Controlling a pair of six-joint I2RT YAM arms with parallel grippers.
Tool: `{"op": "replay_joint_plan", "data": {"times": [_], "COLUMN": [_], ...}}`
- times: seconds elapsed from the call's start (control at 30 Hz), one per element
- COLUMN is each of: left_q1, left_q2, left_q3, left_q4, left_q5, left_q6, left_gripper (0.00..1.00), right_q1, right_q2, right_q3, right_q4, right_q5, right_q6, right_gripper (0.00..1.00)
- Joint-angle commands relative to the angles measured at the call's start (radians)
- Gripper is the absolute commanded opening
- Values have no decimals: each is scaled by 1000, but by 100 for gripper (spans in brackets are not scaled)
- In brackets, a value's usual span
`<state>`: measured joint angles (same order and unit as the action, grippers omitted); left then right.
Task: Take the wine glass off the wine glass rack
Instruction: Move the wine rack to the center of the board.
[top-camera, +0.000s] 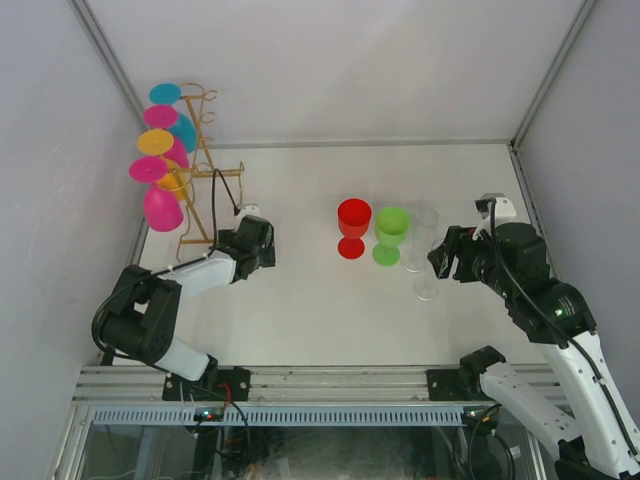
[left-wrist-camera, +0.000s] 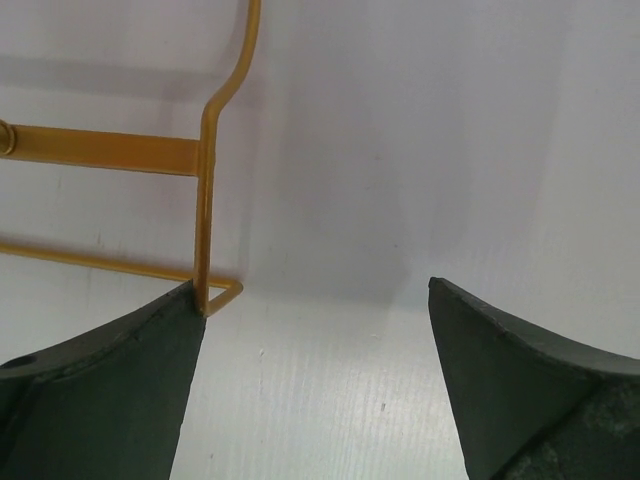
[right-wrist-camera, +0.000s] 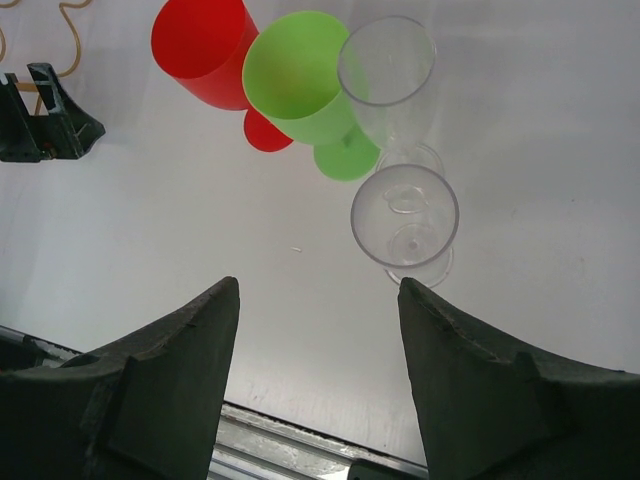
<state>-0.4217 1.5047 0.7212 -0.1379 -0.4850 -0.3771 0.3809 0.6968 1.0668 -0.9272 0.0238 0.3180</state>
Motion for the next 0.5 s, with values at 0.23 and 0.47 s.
{"op": "replay_joint_plan", "data": {"times": [0.23,0.47], "left_q1": [-28,-120], "left_q2": [-8,40], "left_q3": [53,88], "left_q4": [92,160], "left_q5": [196,192], "left_q6": [97,128], "left_gripper": [93,93], "right_q1": [-4,-4], "right_q2": [-13,-31], "right_q3": [-8,-8], "right_q4": [17,4], "right_q5": [1,11], "right_q6": [10,7], "right_gripper": [64,64]}}
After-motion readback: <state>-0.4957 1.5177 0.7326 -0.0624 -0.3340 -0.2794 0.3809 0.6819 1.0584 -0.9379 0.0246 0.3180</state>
